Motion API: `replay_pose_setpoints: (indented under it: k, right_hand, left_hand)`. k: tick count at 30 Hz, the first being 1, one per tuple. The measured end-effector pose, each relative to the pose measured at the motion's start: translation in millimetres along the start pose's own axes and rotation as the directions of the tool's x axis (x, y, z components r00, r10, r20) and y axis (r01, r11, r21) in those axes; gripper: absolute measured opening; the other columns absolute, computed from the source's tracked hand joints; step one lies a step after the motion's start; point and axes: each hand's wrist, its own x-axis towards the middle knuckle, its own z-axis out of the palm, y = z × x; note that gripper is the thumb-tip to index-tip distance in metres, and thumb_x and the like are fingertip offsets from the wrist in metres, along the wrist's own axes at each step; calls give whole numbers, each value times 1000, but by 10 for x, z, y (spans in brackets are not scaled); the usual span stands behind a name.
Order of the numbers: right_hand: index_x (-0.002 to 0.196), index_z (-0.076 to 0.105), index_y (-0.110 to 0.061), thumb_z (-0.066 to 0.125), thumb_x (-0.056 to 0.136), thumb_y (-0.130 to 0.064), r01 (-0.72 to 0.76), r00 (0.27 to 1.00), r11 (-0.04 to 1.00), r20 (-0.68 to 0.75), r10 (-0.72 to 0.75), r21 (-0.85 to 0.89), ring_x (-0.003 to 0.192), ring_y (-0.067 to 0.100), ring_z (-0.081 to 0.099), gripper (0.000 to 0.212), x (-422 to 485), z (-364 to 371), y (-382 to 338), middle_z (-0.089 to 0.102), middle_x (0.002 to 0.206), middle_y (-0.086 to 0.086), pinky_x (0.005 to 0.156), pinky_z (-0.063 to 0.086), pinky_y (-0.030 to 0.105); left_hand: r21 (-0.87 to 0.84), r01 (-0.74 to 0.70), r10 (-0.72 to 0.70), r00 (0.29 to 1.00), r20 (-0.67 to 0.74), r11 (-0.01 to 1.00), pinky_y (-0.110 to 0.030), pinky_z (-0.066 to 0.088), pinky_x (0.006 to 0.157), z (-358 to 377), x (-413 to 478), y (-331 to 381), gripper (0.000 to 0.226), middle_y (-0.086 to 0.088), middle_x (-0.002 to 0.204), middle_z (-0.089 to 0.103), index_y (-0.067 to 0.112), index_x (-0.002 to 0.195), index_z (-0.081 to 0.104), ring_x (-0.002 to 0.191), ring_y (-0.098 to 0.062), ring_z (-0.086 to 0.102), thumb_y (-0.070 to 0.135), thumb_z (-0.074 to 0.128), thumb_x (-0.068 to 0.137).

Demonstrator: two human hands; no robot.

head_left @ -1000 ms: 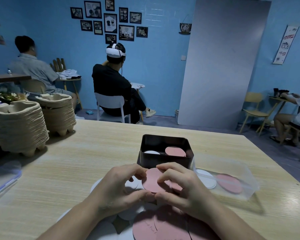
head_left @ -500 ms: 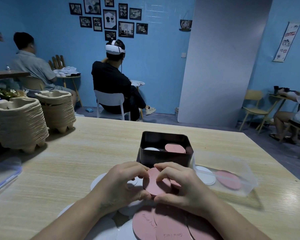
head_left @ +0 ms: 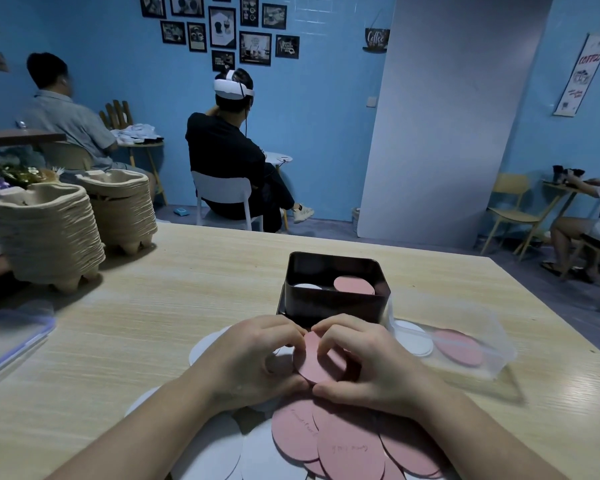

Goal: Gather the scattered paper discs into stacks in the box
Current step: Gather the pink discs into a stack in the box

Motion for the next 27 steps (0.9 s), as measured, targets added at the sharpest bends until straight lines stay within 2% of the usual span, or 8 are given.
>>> replay_pose_setpoints:
  k: [4,9,12,16,22,27]
  right_hand:
    - [98,61,-26,87,77,-45,-19,1000,1000,23,19,-5,107,7,61,38,11,-9,-28,59,118,-11,90,53,31]
    - [98,60,-29,81,78,-53,-68,997,996,24,70,-53,103,9,61,38,-25,-80,-47,57,115,-12,87,53,34]
    - [99,60,-31,78,81,-55,-99,995,994,-18,98,-52,108,8,61,35,-136,-97,-97,58,118,-14,89,52,34]
    - [101,60,-31,78,82,-51,-151,987,987,-60,148,-53,119,2,58,33,-346,-45,-204,60,125,-15,95,50,32]
    - [104,63,-32,80,80,-50,-205,973,979,-103,205,5,131,2,54,35,-563,32,-315,64,125,-12,101,49,37]
    - [106,63,-32,82,80,-48,-233,961,971,-139,238,52,132,3,53,36,-694,49,-372,60,134,-15,105,47,35]
  left_hand:
    - [83,-1,-2,999,46,997,-34,57,74,13,-14,-8,35,19,115,67,33,98,61,101,-6,65,56,80,79]
    - [31,63,-64,998,8,998,-35,56,78,-76,-73,48,32,19,107,68,31,112,65,98,-4,65,51,73,88]
    - [47,110,-110,994,-19,993,-35,55,75,-132,-150,124,25,19,99,67,29,107,67,91,-5,64,48,69,92]
    - [90,158,-161,987,26,983,-31,53,80,-206,-258,253,24,22,100,66,34,104,65,95,-1,61,54,63,93]
    - [10,178,-178,978,110,984,-27,49,86,-203,-383,516,28,22,100,65,32,108,68,100,4,56,53,66,88]
    - [9,165,-163,958,235,986,-34,49,86,-174,-396,622,48,13,97,62,29,113,65,97,-4,55,59,73,76]
